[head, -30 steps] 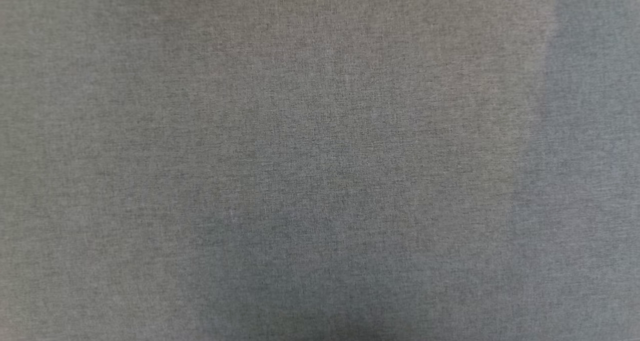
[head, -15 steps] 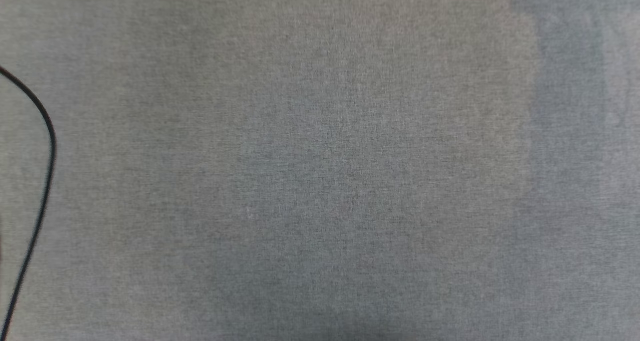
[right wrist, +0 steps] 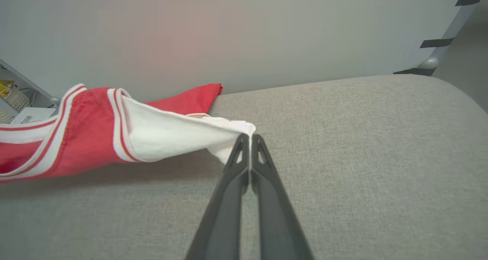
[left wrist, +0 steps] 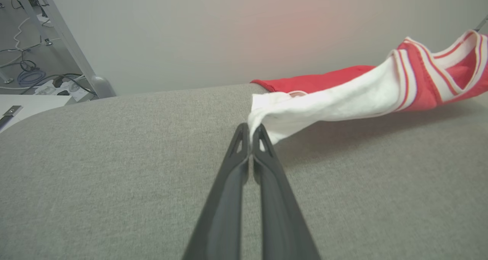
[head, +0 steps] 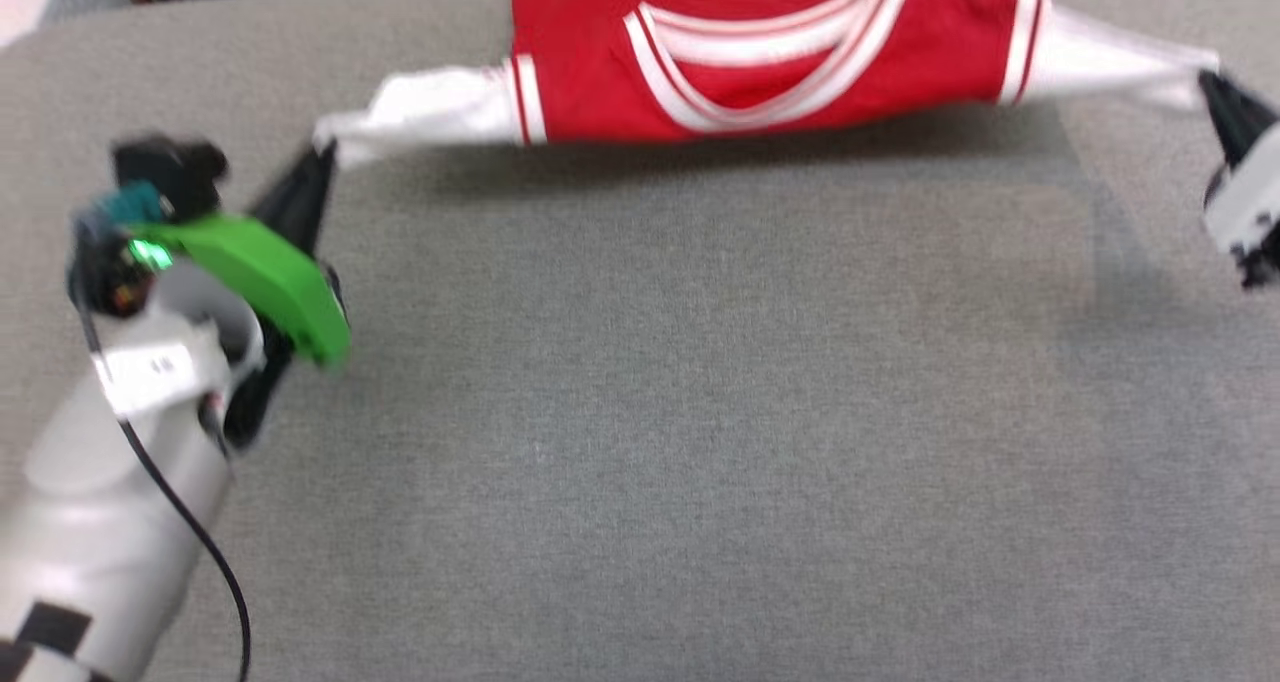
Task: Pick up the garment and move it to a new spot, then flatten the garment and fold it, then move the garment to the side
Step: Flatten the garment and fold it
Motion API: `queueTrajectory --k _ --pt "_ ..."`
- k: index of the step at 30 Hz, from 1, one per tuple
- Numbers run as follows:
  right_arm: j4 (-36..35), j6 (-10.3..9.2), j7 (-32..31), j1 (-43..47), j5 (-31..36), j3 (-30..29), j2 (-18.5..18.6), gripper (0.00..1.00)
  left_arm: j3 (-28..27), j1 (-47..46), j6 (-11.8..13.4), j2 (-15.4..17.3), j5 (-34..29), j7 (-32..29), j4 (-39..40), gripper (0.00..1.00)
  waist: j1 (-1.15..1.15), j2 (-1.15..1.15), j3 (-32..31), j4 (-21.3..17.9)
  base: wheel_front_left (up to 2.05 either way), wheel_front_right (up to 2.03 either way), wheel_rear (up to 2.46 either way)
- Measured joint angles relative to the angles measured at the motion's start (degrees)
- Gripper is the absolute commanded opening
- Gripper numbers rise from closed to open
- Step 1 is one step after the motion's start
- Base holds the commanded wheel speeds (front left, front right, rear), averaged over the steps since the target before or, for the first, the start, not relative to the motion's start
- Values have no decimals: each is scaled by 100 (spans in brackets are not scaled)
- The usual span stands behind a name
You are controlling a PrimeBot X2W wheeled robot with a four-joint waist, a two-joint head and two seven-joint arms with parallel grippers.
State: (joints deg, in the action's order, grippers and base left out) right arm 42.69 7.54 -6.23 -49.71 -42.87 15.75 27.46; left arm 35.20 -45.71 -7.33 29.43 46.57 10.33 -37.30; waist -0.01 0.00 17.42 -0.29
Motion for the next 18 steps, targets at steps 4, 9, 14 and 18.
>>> queueTrajectory --k 4,9,14,18 --pt "-558 0 -270 950 -483 164 389 0 200 794 15 119 30 -135 268 0 0 0 -364 44 0 0 0" --pt "-1003 1 -394 1841 -731 256 656 0 252 1527 162 243 194 -141 520 0 0 0 -748 80 0 0 0" --pt "-1366 1 -508 2536 -876 266 762 0 380 2177 205 356 294 -247 794 0 0 0 -1083 96 0 0 0" --pt "-1656 1 -692 3059 -955 257 832 0 378 2640 335 505 391 -265 1011 0 0 0 -1303 100 0 0 0"
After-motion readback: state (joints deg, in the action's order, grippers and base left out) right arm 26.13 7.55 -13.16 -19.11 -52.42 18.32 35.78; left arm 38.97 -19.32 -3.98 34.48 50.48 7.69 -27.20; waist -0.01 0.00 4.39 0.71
